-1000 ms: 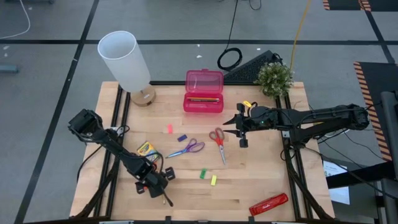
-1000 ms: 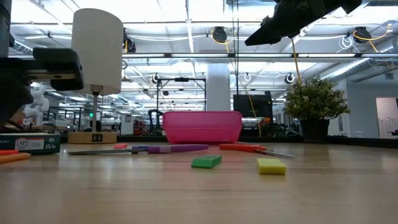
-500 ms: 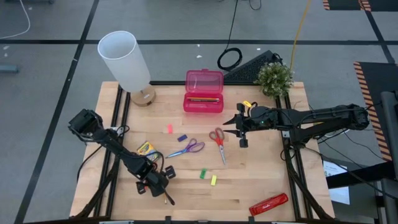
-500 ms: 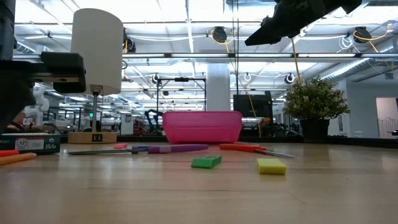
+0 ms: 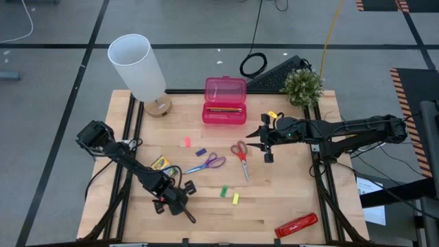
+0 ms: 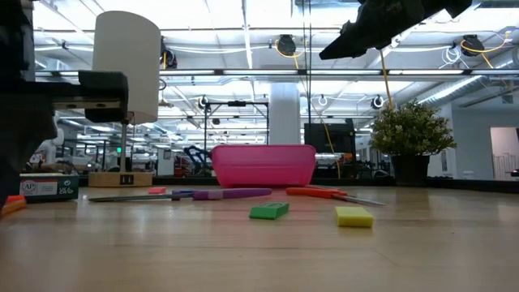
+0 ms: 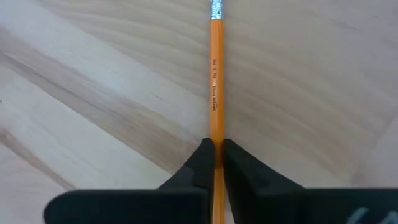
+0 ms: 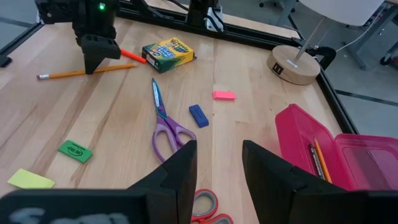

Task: Pack school essentials
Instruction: Put the yellow pencil into the red supply box

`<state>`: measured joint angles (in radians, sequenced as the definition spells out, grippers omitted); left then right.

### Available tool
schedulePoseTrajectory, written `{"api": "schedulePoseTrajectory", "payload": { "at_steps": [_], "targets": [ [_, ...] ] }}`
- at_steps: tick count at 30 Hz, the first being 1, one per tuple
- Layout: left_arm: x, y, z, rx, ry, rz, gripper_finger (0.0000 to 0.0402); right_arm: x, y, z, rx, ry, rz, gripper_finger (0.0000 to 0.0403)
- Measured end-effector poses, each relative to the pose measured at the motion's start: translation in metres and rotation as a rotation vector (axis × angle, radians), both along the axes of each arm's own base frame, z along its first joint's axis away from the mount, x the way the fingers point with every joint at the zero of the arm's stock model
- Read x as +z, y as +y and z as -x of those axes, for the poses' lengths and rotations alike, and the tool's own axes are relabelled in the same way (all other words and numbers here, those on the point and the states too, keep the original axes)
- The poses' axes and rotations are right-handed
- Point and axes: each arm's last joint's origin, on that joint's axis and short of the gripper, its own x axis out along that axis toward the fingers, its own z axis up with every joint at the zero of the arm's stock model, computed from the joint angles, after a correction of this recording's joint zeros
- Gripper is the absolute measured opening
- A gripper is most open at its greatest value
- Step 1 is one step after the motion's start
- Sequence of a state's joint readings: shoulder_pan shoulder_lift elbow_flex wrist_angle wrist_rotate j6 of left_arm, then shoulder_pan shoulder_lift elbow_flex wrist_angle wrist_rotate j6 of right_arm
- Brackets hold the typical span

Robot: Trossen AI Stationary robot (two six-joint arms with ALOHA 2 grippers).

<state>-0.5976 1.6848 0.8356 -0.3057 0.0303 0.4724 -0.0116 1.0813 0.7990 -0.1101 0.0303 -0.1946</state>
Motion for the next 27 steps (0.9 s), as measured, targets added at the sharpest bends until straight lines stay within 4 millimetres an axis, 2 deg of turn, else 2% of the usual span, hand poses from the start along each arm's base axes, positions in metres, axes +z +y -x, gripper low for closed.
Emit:
{"api": "schedulePoseTrajectory", "payload": {
  "at_steps": [4, 9, 20, 23, 27],
  "targets": [
    [0.001, 0.002, -0.004, 0.083, -0.002, 0.029, 0.0007, 0.0, 0.0, 0.0, 0.0, 0.0, 0.0, 0.0123],
    [0.008, 0.007, -0.008, 0.223, -0.029, 0.032, 0.0011, -0.002, 0.0, 0.001, 0.0, 0.026, 0.0, 0.0123],
    [0.043, 0.02, -0.012, 0.396, -0.209, 0.029, 0.0006, -0.006, 0.0, 0.003, 0.0, 0.071, -0.001, 0.0123],
    [0.044, 0.021, -0.012, 0.469, -0.195, 0.067, 0.0004, -0.007, 0.0, 0.004, -0.003, 0.086, -0.006, 0.0123],
    [0.043, 0.02, -0.009, 0.516, -0.124, 0.126, 0.0029, -0.009, 0.0, 0.005, -0.005, 0.105, -0.009, 0.0123]
  ]
}}
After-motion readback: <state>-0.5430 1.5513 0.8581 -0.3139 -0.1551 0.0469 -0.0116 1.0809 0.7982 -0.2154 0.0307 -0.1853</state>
